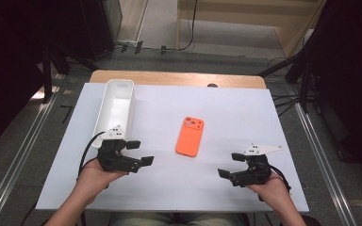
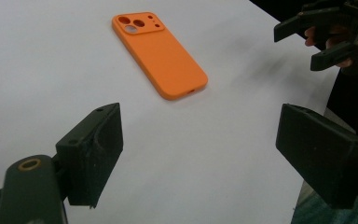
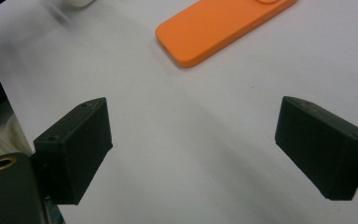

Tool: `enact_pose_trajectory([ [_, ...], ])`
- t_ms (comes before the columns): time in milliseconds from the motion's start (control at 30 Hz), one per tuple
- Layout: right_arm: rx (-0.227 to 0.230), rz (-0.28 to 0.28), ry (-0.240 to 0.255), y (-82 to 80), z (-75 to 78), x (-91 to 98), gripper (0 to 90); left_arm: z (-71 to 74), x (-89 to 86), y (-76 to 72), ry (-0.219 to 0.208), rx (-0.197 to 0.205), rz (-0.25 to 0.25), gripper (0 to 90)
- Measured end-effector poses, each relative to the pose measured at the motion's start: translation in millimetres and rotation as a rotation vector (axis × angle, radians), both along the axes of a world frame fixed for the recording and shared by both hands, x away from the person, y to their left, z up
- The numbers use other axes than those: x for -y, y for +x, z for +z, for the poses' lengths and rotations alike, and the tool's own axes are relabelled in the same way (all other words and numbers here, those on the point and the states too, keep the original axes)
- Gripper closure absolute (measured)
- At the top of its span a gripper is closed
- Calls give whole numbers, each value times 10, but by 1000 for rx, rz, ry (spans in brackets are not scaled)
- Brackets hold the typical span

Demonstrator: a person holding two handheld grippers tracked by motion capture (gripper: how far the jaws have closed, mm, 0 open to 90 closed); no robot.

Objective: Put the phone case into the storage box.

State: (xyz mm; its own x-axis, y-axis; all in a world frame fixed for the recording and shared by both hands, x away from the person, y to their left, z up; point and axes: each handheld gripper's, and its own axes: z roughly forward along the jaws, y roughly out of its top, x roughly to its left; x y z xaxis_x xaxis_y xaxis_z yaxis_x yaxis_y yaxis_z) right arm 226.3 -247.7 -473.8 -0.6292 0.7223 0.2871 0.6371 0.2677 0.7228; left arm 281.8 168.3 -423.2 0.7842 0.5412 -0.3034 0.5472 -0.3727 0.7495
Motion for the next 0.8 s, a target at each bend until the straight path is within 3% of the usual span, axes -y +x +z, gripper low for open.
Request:
enact_pose_trajectory([
  [200, -8, -4, -1, -2, -3, -4, 96, 30, 125, 90, 3, -18, 9, 145],
  [800, -12, -2, -1, -7, -5, -2, 96, 67, 406, 294, 53, -12, 13, 145],
])
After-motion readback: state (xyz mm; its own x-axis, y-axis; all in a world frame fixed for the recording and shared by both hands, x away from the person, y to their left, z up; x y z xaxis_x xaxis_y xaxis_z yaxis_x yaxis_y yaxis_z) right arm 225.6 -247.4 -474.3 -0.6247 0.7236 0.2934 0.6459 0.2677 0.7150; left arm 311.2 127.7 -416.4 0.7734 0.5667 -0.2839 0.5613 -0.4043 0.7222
